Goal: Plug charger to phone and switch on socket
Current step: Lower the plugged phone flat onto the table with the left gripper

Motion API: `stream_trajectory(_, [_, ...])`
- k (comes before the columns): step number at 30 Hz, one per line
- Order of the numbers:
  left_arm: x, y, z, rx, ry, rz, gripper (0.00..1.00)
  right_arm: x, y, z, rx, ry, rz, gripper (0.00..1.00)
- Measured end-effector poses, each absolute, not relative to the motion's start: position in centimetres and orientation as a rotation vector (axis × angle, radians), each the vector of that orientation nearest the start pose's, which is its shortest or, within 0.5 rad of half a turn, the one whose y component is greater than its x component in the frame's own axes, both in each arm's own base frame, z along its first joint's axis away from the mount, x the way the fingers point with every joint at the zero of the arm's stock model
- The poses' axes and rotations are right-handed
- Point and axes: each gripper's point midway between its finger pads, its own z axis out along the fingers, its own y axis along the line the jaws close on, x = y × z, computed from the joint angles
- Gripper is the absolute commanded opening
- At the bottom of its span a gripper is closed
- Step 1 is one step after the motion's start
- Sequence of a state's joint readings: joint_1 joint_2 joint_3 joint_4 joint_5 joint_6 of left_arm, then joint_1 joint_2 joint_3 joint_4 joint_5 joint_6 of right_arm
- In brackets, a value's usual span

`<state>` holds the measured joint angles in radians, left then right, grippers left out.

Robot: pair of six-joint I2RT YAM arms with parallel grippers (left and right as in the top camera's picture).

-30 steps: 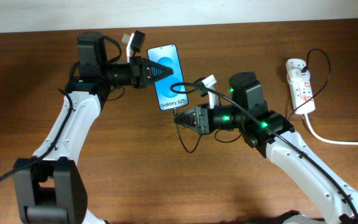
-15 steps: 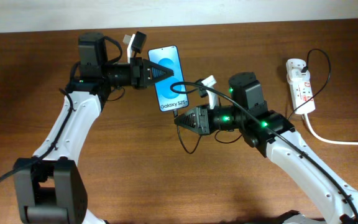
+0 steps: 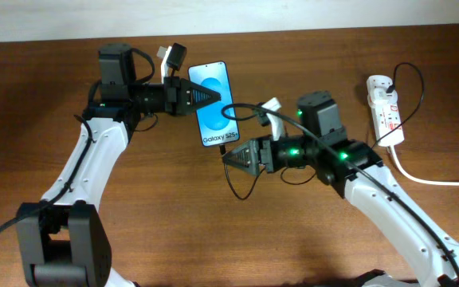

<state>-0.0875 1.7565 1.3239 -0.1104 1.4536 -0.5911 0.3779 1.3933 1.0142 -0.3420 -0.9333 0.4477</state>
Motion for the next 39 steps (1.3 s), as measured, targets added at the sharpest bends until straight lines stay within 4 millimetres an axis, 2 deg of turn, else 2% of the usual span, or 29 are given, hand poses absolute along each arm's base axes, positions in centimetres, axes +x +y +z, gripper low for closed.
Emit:
stream_trajectory(2, [38.2,-20.5,27.5,0.448,2.035,-1.894,0.0,29.1,23.4,21.4,-0.349,2.367,1.442,0.8])
stream_trajectory(5, [38.6,-20.4,27.2,0.447,2.033,-1.848,0.0,29.6,18.8,19.5,-0.214,2.462,1.364,0.83])
stream_trajectory(7, [39.1,-20.4,26.8,0.423,2.046,-1.815,0.0,29.4,17.5,18.7,-0.178,2.503,1.323,0.83])
stream_trajectory(9, [39.3,-20.3,26.7,0.41,2.054,-1.797,0.0,29.1,16.0,17.5,-0.124,2.597,1.207,0.84])
stream_trajectory(11, [40.0,-20.1,25.9,0.349,2.091,-1.746,0.0,28.9,14.9,17.8,-0.104,2.667,1.093,0.84])
stream_trajectory(12, [40.6,-19.9,25.2,0.29,2.129,-1.701,0.0,29.4,14.1,18.4,-0.113,2.677,0.993,0.89])
stream_trajectory(14, [41.0,-19.8,24.6,0.245,2.162,-1.665,0.0,29.5,13.6,18.8,-0.132,2.685,0.941,0.91])
stream_trajectory(17, [41.0,-19.7,23.7,0.147,2.312,-1.54,0.0,29.9,13.2,19.2,-0.158,2.674,0.891,0.91])
stream_trajectory(19, [40.5,-18.9,23.3,0.097,2.477,-1.331,0.0,29.8,13.2,19.2,-0.16,2.677,0.885,0.91])
stream_trajectory(21, [40.6,-18.0,23.9,0.125,2.532,-1.139,0.0,29.8,13.2,19.2,-0.16,2.678,0.885,0.91])
stream_trajectory(23, [39.8,-16.9,22.4,0.136,2.615,-1.027,0.0,29.7,13.2,19.1,-0.159,2.681,0.886,0.91])
stream_trajectory(25, [39.8,-16.7,19.9,0.183,2.684,-0.991,0.0,29.7,13.2,19.1,-0.159,2.68,0.885,0.91])
stream_trajectory(26, [40.3,-16.6,16.5,0.186,2.761,-0.985,0.0,29.7,13.2,19.1,-0.159,2.68,0.885,0.91])
stream_trajectory(27, [40.8,-16.7,14.6,0.191,2.791,-0.985,0.0,29.7,13.2,19.1,-0.159,2.682,0.886,0.91])
stream_trajectory(30, [42.9,-16.9,10.4,0.208,2.798,-0.976,0.0,29.6,13.2,19.1,-0.156,2.687,0.886,0.91])
stream_trajectory(32, [43.7,-17.2,9.3,0.214,2.782,-0.986,0.0,29.6,13.2,19.1,-0.157,2.687,0.886,0.91])
stream_trajectory(35, [43.9,-17.2,6.1,0.191,2.834,-0.999,0.0,29.6,13.2,19.1,-0.156,2.688,0.887,0.91])
stream_trajectory(39, [44.3,-17.3,5.3,0.178,2.833,-0.998,0.0,29.6,13.1,19.1,-0.155,2.688,0.887,0.91])
